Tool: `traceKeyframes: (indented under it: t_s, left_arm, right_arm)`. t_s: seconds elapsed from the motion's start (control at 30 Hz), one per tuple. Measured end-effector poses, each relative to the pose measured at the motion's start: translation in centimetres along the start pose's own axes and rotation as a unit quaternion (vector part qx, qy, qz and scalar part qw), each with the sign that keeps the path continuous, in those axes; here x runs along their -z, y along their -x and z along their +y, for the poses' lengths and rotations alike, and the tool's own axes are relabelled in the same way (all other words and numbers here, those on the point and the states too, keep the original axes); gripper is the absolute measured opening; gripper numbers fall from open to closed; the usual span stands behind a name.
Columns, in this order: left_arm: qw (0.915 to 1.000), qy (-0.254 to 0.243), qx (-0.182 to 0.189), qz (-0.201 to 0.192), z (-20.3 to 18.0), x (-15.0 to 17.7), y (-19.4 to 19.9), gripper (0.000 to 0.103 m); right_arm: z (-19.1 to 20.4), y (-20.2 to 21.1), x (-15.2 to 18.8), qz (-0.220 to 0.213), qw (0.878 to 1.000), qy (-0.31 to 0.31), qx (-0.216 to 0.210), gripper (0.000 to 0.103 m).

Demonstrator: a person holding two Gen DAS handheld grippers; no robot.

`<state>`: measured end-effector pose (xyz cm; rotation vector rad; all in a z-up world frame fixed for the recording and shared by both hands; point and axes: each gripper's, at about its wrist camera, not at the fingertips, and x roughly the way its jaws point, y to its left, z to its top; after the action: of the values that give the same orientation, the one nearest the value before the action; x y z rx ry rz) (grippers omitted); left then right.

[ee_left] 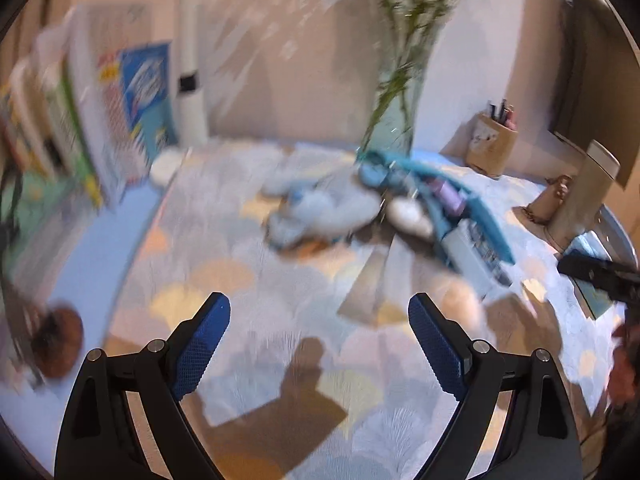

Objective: Organize soft objects
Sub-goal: 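Return both open grippers to the pile on the table, then grasp the blue plush dog with left gripper while right grasps blue mask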

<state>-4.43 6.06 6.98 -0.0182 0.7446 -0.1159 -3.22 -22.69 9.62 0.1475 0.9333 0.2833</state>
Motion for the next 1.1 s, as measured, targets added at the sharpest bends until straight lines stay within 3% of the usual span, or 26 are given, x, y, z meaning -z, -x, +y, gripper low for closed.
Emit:
traceKeyframes:
  t_s: [0.1, 0.27, 0.4, 0.43, 0.53, 0.6, 0.67, 0.7, 0.8, 0.87, 1.1]
  left_arm:
    - [0.9994, -0.033, 0.003, 0.008, -0.3, -2.1, -1.5, 0.09]
    - [0.9992, -0.008, 0.024, 0.031, 1.1, -4.9, -5.9, 0.09]
    - [0.9977, -0.032, 0.032, 0.05, 0.8, -6.1, -8.9, 0.09]
    - [0.9969, -0.044, 0.031, 0.058, 0.5, -6.4, -9.8, 0.09]
    - [0.994, -0.063, 0.041, 0.079, -0.3, -6.7, -12.0, 0.089]
    - [0.9923, -0.079, 0.046, 0.084, -0.9, -6.5, -12.9, 0.077]
    - [0.992, -0.1, 0.04, 0.065, -1.5, -6.2, -12.6, 0.066]
    - [0.9919, -0.104, 0.042, 0.059, -1.5, -6.1, -12.3, 0.055]
    - [0.9936, -0.086, 0.053, 0.05, -0.5, -5.8, -10.9, 0.031]
    - [0.9946, -0.07, 0.06, 0.048, 0.3, -5.5, -9.8, 0.028]
    - [0.9951, -0.018, 0.095, 0.022, 2.6, -3.7, -3.8, 0.025]
  right_arm:
    - [0.2, -0.7, -2.5, 0.005, 1.0, 0.028, 0.001, 0.079]
    - [-0.4, -5.0, -3.9, 0.037, 0.999, 0.025, -0.025, 0.079]
    - [-0.9, -8.0, -4.2, 0.053, 0.997, 0.015, -0.045, 0.079]
    - [-1.0, -8.5, -4.2, 0.055, 0.997, 0.013, -0.048, 0.077]
    - [-0.9, -9.6, -4.3, 0.053, 0.997, 0.014, -0.06, 0.058]
    - [-0.9, -9.9, -4.0, 0.052, 0.996, 0.013, -0.07, 0.042]
    - [-0.9, -9.5, -3.6, 0.044, 0.997, 0.019, -0.064, 0.035]
    - [-0.9, -9.2, -3.4, 0.042, 0.997, 0.022, -0.058, 0.03]
    - [-1.0, -8.0, -3.0, 0.03, 0.998, 0.018, -0.055, 0.024]
    - [-1.1, -7.1, -2.9, 0.023, 0.998, 0.009, -0.059, 0.02]
    - [-1.7, -0.6, -1.9, -0.034, 0.994, -0.031, -0.096, 0.02]
